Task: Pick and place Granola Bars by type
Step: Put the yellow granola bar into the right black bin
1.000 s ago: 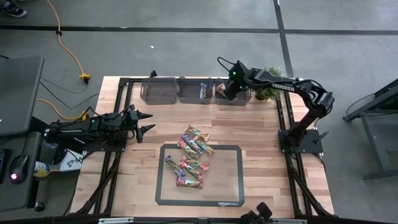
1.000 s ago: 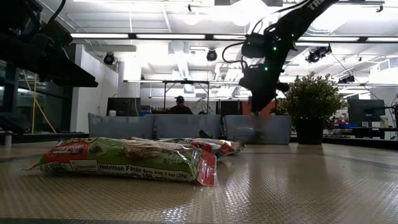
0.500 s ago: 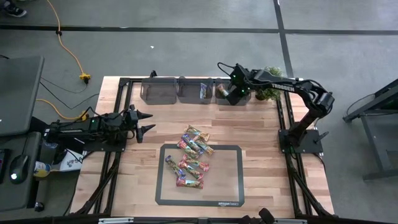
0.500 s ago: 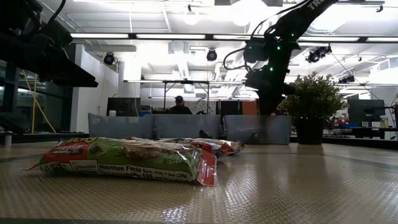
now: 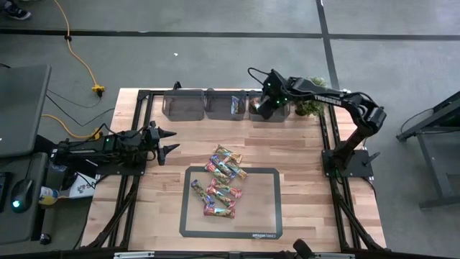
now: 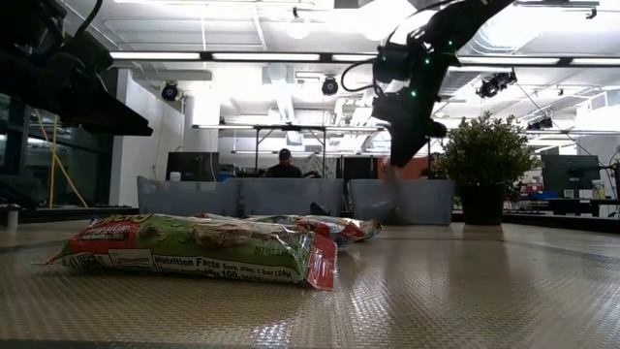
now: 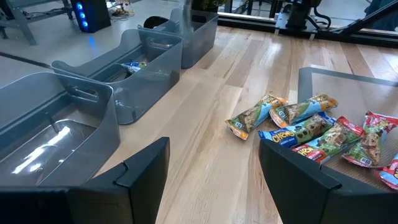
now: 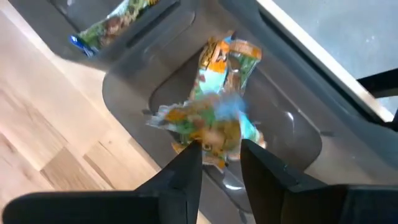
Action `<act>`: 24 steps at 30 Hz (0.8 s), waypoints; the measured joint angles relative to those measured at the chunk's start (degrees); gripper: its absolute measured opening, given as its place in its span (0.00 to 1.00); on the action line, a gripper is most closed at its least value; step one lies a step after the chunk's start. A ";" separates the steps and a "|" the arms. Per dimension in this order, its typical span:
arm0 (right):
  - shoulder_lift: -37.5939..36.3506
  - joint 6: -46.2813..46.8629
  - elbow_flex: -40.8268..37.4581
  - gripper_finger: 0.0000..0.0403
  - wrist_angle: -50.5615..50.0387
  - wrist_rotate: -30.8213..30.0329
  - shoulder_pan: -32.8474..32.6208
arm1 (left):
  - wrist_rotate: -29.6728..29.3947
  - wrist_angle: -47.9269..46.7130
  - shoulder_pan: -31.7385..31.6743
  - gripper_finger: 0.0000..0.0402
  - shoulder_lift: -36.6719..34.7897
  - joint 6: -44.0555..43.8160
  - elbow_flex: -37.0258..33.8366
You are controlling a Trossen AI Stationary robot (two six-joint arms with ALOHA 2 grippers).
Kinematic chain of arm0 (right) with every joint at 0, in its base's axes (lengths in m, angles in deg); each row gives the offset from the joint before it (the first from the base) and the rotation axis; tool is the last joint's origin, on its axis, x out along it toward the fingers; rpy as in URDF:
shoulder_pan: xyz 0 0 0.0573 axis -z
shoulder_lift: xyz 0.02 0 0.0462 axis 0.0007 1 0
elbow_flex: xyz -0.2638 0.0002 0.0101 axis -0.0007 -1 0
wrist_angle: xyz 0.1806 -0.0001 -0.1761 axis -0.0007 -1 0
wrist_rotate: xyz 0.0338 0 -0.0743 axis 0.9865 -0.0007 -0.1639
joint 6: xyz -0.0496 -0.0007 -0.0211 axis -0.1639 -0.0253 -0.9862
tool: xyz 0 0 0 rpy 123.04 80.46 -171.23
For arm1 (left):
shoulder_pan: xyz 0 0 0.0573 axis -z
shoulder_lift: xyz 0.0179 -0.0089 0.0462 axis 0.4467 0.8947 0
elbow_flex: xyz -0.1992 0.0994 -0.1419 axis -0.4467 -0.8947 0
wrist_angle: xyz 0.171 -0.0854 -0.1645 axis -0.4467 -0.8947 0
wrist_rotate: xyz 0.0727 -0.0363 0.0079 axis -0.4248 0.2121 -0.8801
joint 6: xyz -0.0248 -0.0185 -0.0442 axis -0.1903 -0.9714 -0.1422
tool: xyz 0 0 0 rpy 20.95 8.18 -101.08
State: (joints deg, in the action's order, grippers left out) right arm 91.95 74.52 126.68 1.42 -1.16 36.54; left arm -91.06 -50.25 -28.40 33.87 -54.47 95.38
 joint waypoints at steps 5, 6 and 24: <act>-0.02 -1.44 0.27 0.33 -0.03 0.04 0.00 | 0.01 0.00 0.00 0.60 0.01 0.02 0.00; -0.02 -1.45 0.27 0.35 -0.03 0.04 0.00 | 0.00 0.00 0.01 0.60 0.01 0.02 0.00; -0.05 -1.84 0.36 0.51 20.50 12.86 -5.47 | 0.00 0.00 0.01 0.60 0.01 0.01 0.00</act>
State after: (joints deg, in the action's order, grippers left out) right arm 91.90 72.67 127.04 21.92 11.71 31.07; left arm -91.06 -50.25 -28.39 33.88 -54.46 95.38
